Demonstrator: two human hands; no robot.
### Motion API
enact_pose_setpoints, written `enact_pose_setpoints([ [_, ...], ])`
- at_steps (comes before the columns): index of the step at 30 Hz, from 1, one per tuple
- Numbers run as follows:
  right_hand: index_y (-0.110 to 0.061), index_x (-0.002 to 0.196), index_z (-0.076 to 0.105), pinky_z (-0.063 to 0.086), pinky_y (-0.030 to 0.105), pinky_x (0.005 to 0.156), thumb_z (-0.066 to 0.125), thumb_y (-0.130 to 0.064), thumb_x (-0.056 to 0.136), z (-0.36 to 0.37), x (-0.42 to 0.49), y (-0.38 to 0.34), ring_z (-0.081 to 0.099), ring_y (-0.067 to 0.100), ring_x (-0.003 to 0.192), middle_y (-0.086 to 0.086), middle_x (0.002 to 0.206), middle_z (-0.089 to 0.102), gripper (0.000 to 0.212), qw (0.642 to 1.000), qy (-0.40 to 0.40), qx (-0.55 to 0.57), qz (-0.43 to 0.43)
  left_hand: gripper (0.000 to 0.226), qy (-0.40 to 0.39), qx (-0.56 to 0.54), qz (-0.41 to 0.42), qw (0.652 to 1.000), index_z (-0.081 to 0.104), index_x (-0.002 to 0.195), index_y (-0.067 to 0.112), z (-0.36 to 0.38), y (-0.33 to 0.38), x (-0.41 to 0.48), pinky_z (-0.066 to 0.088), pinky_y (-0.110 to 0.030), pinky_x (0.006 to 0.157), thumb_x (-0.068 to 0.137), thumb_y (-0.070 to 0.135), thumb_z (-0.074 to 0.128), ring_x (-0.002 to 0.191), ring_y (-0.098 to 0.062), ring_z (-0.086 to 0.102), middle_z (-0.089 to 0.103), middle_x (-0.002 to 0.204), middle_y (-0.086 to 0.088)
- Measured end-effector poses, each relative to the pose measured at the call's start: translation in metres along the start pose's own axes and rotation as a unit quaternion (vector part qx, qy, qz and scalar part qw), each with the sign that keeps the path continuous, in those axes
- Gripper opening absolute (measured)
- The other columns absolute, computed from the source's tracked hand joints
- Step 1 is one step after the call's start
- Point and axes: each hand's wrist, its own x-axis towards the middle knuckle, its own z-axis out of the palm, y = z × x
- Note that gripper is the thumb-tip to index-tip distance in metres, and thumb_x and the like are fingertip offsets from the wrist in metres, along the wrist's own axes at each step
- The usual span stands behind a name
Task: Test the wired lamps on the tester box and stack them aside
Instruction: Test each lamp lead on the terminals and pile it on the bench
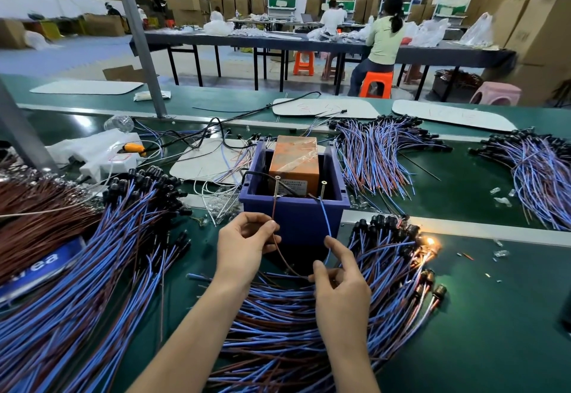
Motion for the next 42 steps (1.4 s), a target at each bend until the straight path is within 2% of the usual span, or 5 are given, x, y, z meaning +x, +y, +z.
enact_pose_setpoints([
  [10, -0.053, 0.098, 0.054, 0.042, 0.027, 0.09, 0.054, -0.036, 0.095, 0.007, -0.005, -0.002, 0.055, 0.008, 0.093, -0.006, 0.089, 0.063, 0.017, 0.958, -0.25, -0.111, -0.088, 0.011, -0.017, 0.109, 0.011, 0.994, 0.066, 0.086, 0.007, -0.072, 0.002, -0.017, 0.055, -0.021, 0.053, 0.091, 0.003, 0.058, 0.067, -0.02, 0.071, 0.073, 0.073, -0.008],
  [17, -0.049, 0.121, 0.057, 0.045, 0.013, 0.068, 0.055, -0.028, 0.096, 0.007, -0.008, -0.008, 0.058, 0.006, 0.066, -0.004, 0.072, 0.069, 0.032, 0.946, -0.304, -0.068, -0.085, 0.03, 0.045, 0.652, 0.033, 0.756, 0.057, 0.119, 0.02, -0.134, -0.017, -0.001, 0.045, -0.038, 0.083, 0.09, 0.023, 0.062, 0.098, -0.026, 0.047, 0.048, 0.113, -0.006],
  [29, -0.036, 0.107, 0.071, 0.035, 0.012, 0.098, 0.061, -0.032, 0.093, 0.01, -0.007, -0.007, 0.043, -0.008, 0.11, -0.028, 0.107, 0.058, 0.018, 0.934, -0.3, -0.158, -0.11, 0.032, 0.116, 0.386, 0.135, 0.905, 0.057, 0.101, 0.021, -0.112, 0.01, -0.009, 0.051, -0.031, 0.064, 0.084, -0.006, 0.061, 0.067, -0.016, 0.065, 0.062, 0.079, 0.004],
  [35, -0.037, 0.094, 0.076, 0.049, 0.018, 0.087, 0.06, -0.021, 0.093, 0.002, -0.005, -0.013, 0.064, 0.0, 0.104, -0.015, 0.104, 0.072, 0.023, 0.959, -0.255, 0.122, -0.034, 0.019, -0.142, 0.243, 0.081, 0.956, 0.06, 0.084, 0.011, -0.063, 0.015, -0.045, 0.056, -0.028, 0.058, 0.085, -0.008, 0.061, 0.059, -0.019, 0.067, 0.068, 0.075, -0.005],
  [42, -0.012, 0.078, 0.077, 0.057, 0.029, 0.077, 0.056, -0.016, 0.082, -0.009, 0.006, -0.007, 0.071, 0.029, 0.092, 0.016, 0.093, 0.073, 0.022, 0.899, -0.033, 0.428, 0.086, 0.01, -0.19, 0.237, 0.013, 0.953, 0.061, 0.081, 0.009, -0.061, 0.011, -0.047, 0.037, -0.019, 0.042, 0.085, 0.0, 0.065, 0.045, -0.012, 0.05, 0.07, 0.073, -0.009],
])
